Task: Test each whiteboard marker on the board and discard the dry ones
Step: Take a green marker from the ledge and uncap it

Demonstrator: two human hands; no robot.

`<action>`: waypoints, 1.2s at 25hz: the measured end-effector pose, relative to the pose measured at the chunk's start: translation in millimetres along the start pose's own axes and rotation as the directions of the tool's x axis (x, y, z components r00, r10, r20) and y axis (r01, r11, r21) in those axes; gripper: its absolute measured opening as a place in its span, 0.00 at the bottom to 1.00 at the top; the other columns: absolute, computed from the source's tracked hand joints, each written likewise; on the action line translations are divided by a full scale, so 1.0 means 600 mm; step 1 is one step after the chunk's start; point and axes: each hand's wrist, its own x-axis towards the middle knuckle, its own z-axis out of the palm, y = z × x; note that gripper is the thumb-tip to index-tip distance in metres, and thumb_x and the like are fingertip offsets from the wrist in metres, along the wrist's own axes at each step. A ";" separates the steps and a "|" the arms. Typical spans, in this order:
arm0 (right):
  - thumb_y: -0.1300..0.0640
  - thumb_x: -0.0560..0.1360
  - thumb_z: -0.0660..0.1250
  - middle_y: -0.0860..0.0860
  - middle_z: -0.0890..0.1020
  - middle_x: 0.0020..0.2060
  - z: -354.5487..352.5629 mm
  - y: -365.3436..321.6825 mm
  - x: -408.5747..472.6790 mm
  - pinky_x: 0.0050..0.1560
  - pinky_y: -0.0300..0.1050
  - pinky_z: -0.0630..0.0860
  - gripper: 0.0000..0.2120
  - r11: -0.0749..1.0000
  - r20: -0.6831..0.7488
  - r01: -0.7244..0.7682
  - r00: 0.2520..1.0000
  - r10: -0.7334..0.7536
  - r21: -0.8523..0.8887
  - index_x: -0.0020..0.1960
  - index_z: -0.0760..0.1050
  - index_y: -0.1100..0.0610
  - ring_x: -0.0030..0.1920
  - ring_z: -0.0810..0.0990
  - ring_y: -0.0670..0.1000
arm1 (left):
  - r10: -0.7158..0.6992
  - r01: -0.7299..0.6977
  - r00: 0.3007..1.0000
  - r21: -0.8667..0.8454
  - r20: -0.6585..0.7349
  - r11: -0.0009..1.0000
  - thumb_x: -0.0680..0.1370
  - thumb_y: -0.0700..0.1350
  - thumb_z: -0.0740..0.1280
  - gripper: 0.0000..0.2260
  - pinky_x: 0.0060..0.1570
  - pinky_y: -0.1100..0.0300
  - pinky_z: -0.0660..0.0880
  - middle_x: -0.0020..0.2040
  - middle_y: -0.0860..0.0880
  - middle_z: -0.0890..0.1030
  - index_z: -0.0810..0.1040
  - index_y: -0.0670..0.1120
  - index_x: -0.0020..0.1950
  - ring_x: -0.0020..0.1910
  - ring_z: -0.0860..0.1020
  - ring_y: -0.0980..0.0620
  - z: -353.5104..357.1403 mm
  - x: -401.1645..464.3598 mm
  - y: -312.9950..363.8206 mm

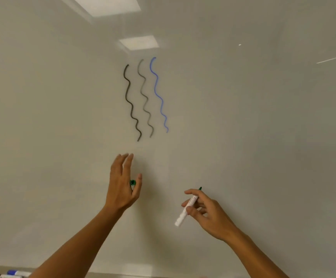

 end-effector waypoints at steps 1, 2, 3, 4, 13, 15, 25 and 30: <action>0.50 0.77 0.71 0.41 0.84 0.56 -0.002 -0.017 0.012 0.54 0.47 0.80 0.20 1.000 -0.005 0.013 1.000 -0.013 -0.008 0.66 0.68 0.41 0.55 0.82 0.47 | 0.030 -0.028 0.999 0.069 -0.026 0.997 0.78 0.54 0.59 0.29 0.74 0.46 0.60 0.76 0.42 0.63 0.63 0.42 0.77 0.78 0.56 0.41 -0.012 0.026 -0.013; 0.48 0.74 0.74 0.40 0.83 0.58 -0.004 -0.035 0.019 0.54 0.46 0.80 0.24 0.999 -0.016 0.027 0.999 -0.028 -0.032 0.65 0.67 0.41 0.56 0.82 0.47 | 0.057 -0.051 0.998 0.139 -0.040 0.989 0.78 0.55 0.58 0.30 0.75 0.44 0.58 0.78 0.42 0.60 0.62 0.43 0.77 0.79 0.52 0.41 -0.022 0.049 -0.026; 0.45 0.73 0.75 0.39 0.82 0.59 -0.003 -0.054 0.030 0.54 0.45 0.80 0.25 0.997 -0.037 0.052 0.998 -0.054 -0.058 0.63 0.66 0.42 0.57 0.81 0.46 | 0.079 -0.067 0.996 0.194 -0.053 0.979 0.78 0.55 0.58 0.30 0.75 0.43 0.56 0.79 0.43 0.58 0.61 0.44 0.78 0.79 0.50 0.40 -0.034 0.073 -0.039; 0.41 0.72 0.74 0.40 0.82 0.59 -0.005 -0.073 0.039 0.54 0.44 0.80 0.24 0.994 -0.070 0.082 0.994 -0.087 -0.068 0.61 0.66 0.45 0.57 0.82 0.46 | 0.103 -0.085 0.992 0.232 -0.067 0.969 0.78 0.56 0.58 0.30 0.75 0.41 0.56 0.80 0.43 0.55 0.61 0.45 0.79 0.80 0.48 0.40 -0.045 0.097 -0.051; 0.41 0.78 0.58 0.43 0.74 0.28 -0.043 -0.222 0.135 0.29 0.45 0.70 0.16 0.955 -0.393 0.295 0.876 -0.281 -0.025 0.57 0.77 0.50 0.28 0.70 0.44 | 0.129 -0.092 0.982 0.255 -0.134 0.963 0.80 0.59 0.53 0.32 0.76 0.39 0.47 0.81 0.43 0.46 0.52 0.47 0.81 0.80 0.41 0.42 -0.089 0.260 -0.082; 0.49 0.78 0.61 0.46 0.72 0.28 -0.055 -0.253 0.161 0.27 0.49 0.70 0.10 0.946 -0.455 0.322 0.836 -0.306 -0.045 0.53 0.76 0.52 0.28 0.69 0.49 | 0.133 -0.096 0.982 0.258 -0.130 0.961 0.80 0.60 0.52 0.33 0.76 0.39 0.47 0.81 0.44 0.45 0.51 0.47 0.81 0.80 0.41 0.42 -0.085 0.278 -0.084; 0.54 0.77 0.64 0.51 0.84 0.45 -0.108 -0.343 0.279 0.32 0.40 0.73 0.07 0.898 -0.595 0.407 0.686 -0.420 -0.166 0.55 0.76 0.52 0.32 0.75 0.45 | 0.109 -0.052 0.979 0.304 -0.174 0.951 0.80 0.62 0.48 0.33 0.76 0.37 0.46 0.81 0.43 0.44 0.49 0.48 0.81 0.80 0.42 0.42 -0.068 0.315 -0.101; 0.52 0.80 0.64 0.45 0.85 0.47 -0.125 -0.354 0.318 0.39 0.37 0.76 0.10 0.891 -0.603 0.404 0.665 -0.440 -0.206 0.58 0.80 0.51 0.36 0.79 0.44 | 0.120 -0.059 0.976 0.307 -0.182 0.950 0.80 0.61 0.49 0.33 0.76 0.38 0.47 0.81 0.43 0.45 0.50 0.48 0.81 0.80 0.42 0.42 -0.066 0.317 -0.102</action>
